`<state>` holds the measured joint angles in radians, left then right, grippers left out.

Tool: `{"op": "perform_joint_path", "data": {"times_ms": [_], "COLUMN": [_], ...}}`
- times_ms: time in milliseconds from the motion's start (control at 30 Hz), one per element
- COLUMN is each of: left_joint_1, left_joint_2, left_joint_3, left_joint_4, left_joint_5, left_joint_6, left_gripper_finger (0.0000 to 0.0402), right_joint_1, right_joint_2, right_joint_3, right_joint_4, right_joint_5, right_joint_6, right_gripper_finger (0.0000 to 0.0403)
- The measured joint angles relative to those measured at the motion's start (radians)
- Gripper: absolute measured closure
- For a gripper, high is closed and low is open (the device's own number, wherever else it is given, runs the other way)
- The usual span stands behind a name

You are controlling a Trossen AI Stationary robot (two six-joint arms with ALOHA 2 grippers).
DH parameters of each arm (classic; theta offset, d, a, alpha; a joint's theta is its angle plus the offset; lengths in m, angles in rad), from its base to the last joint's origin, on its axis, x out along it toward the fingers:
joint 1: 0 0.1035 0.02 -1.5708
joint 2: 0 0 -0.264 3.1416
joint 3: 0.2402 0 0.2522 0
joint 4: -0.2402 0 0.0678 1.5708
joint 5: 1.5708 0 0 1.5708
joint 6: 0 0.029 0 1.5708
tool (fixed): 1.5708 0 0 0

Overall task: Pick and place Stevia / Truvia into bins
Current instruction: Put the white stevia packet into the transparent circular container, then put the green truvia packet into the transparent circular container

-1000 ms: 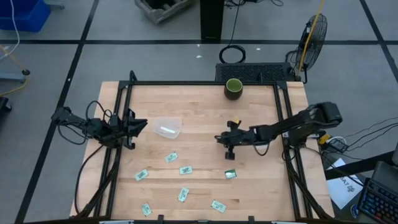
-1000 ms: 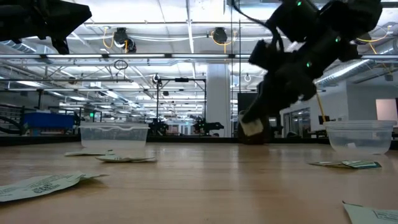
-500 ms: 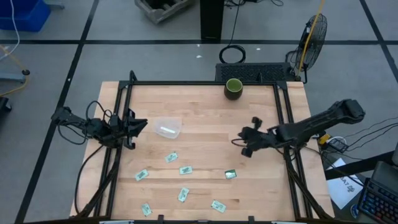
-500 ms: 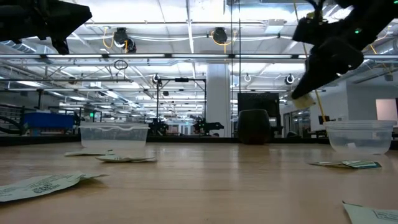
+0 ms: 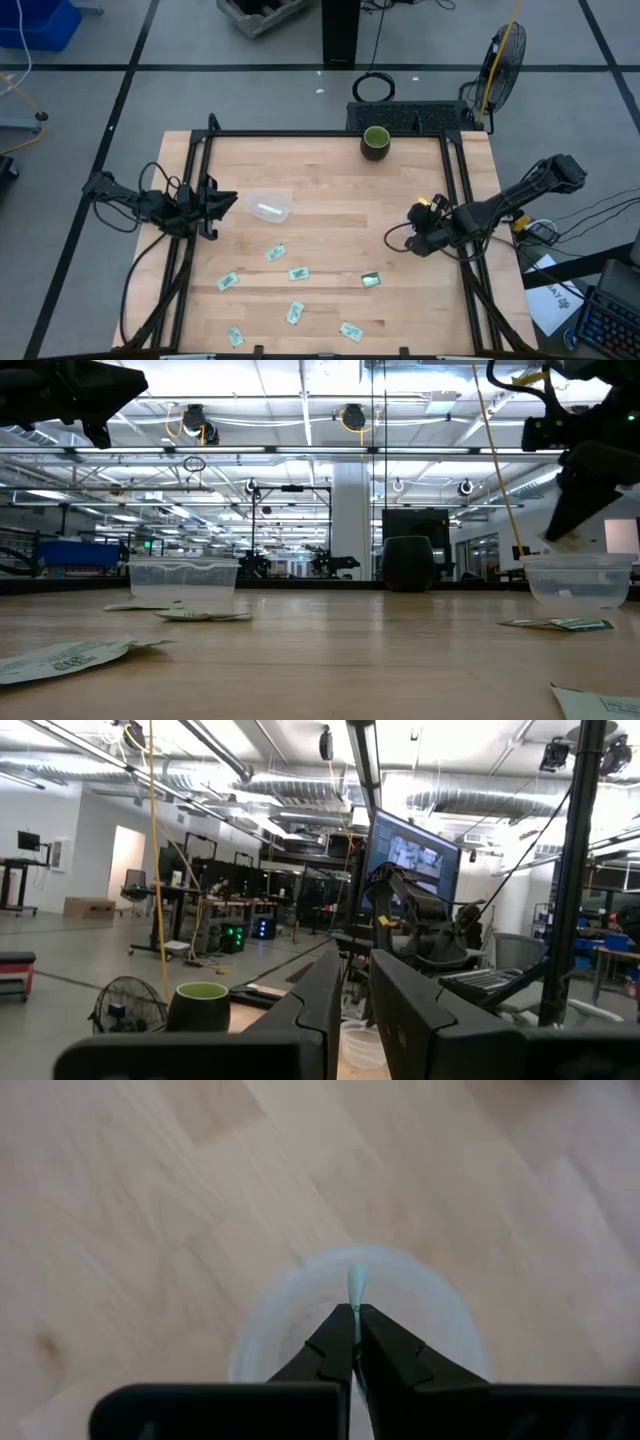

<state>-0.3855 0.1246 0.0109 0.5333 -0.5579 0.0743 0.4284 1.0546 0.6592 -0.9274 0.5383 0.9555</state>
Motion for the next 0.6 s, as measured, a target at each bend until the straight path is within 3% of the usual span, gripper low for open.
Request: {"op": "perform_joint_path", "data": {"times_ms": [133, 433, 600], "left_joint_1": [0.000, 0.000, 0.000], "left_joint_2": [0.000, 0.000, 0.000], "left_joint_3": [0.000, 0.000, 0.000], "left_joint_4": [-0.001, -0.006, -0.007], "left_joint_5": [0.000, -0.001, -0.001], "left_joint_6": [-0.001, -0.001, -0.001], "left_gripper_finger": [0.0339, 0.0339, 0.0339], "right_joint_1": [0.001, 0.001, 0.001], "right_joint_2": [0.000, 0.000, 0.000], "right_joint_3": [-0.021, -0.038, -0.038], "right_joint_4": [0.029, 0.033, 0.104], "right_joint_5": [-0.018, 0.015, 0.013], "right_joint_6": [0.013, -0.008, -0.083], "right_gripper_finger": [0.0373, 0.0241, 0.0197]}}
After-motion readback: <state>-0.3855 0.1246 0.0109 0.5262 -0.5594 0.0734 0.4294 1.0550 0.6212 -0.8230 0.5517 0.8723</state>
